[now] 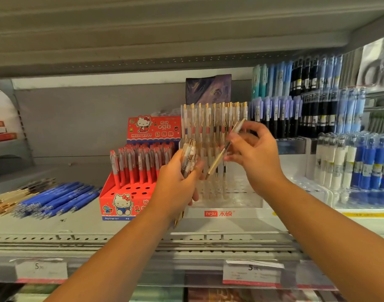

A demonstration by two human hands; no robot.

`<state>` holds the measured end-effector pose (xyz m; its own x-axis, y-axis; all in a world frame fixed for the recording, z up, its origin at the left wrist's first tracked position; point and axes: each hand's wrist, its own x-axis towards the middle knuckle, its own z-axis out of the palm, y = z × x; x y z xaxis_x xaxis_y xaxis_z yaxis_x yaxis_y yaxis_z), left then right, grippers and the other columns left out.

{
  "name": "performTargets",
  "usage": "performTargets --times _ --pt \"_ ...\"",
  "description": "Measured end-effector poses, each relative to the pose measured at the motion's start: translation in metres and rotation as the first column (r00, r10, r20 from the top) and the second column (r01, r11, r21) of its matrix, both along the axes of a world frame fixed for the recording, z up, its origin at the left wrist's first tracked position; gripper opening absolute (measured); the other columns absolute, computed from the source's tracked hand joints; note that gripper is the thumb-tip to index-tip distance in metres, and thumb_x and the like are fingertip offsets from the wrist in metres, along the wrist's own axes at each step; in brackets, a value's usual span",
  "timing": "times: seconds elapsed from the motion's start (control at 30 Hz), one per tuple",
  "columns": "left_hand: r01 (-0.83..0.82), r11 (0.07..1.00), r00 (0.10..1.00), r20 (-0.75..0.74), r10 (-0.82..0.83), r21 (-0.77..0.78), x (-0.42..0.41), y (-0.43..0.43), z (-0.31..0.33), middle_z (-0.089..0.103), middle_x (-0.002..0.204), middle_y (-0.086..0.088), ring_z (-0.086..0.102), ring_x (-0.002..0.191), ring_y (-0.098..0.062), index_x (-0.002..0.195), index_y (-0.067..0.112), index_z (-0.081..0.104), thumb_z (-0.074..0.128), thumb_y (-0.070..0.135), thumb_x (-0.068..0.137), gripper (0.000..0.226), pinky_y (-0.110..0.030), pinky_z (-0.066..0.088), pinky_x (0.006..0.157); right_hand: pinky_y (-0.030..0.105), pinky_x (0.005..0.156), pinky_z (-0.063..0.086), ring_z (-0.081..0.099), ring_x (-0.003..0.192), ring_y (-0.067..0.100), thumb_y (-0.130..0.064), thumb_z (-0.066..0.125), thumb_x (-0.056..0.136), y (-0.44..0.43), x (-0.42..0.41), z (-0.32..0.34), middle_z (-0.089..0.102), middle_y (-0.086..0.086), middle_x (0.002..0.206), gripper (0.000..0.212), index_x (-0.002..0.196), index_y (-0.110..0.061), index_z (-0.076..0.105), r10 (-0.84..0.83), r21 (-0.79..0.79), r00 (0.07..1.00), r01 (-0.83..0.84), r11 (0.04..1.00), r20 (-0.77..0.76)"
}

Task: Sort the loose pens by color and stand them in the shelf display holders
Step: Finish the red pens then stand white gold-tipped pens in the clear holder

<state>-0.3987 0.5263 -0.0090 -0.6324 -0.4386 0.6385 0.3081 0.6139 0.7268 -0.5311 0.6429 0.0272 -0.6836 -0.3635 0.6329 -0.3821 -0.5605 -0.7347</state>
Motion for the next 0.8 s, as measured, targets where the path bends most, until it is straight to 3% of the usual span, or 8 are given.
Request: performTargets --times 0.17,0.4,0.63,0.8 --pt "-0.004 1.0 1.0 -0.005 0.004 0.029 0.001 0.001 0.0 0.069 0.075 -0.001 0.054 0.043 -0.013 0.099 0.039 0.051 0.057 0.027 0.098 0.014 -0.025 0.044 0.039 0.026 0.055 0.056 0.07 0.069 0.022 -0.011 0.069 0.09 0.005 -0.021 0.002 0.07 0.012 0.092 0.038 0.115 -0.025 0.044 -0.171 0.02 0.983 0.173 0.985 -0.059" --pt "-0.029 0.999 0.999 -0.042 0.03 0.03 0.002 -0.001 0.001 0.068 0.073 0.001 0.055 0.043 -0.014 0.103 0.033 0.049 0.057 0.028 0.098 0.01 -0.025 0.044 0.04 0.021 0.047 0.055 0.066 0.065 0.013 -0.018 0.074 0.086 0.001 -0.034 -0.003 0.062 -0.001 0.087 0.039 0.113 -0.028 0.046 -0.377 0.213 0.894 0.428 0.878 -0.241" --pt "-0.017 1.0 1.0 -0.024 0.017 0.014 0.002 -0.001 0.001 0.067 0.073 0.0 0.055 0.044 -0.015 0.101 0.033 0.049 0.057 0.028 0.098 0.009 -0.028 0.047 0.04 0.044 0.066 0.061 0.065 0.071 0.011 -0.018 0.075 0.085 -0.001 -0.037 -0.004 0.059 -0.009 0.079 0.041 0.11 -0.029 0.045 -0.468 0.187 0.824 0.539 0.821 -0.319" --pt "-0.03 0.999 0.998 -0.058 0.028 -0.02 0.003 -0.001 0.001 0.064 0.071 -0.005 0.055 0.044 -0.017 0.101 0.032 0.051 0.057 0.028 0.099 0.008 -0.028 0.047 0.04 0.043 0.064 0.061 0.067 0.073 0.016 -0.017 0.072 0.089 -0.001 -0.038 -0.01 0.065 -0.002 0.079 0.03 0.1 -0.031 0.047 -0.4 0.279 0.832 0.518 0.809 -0.386"
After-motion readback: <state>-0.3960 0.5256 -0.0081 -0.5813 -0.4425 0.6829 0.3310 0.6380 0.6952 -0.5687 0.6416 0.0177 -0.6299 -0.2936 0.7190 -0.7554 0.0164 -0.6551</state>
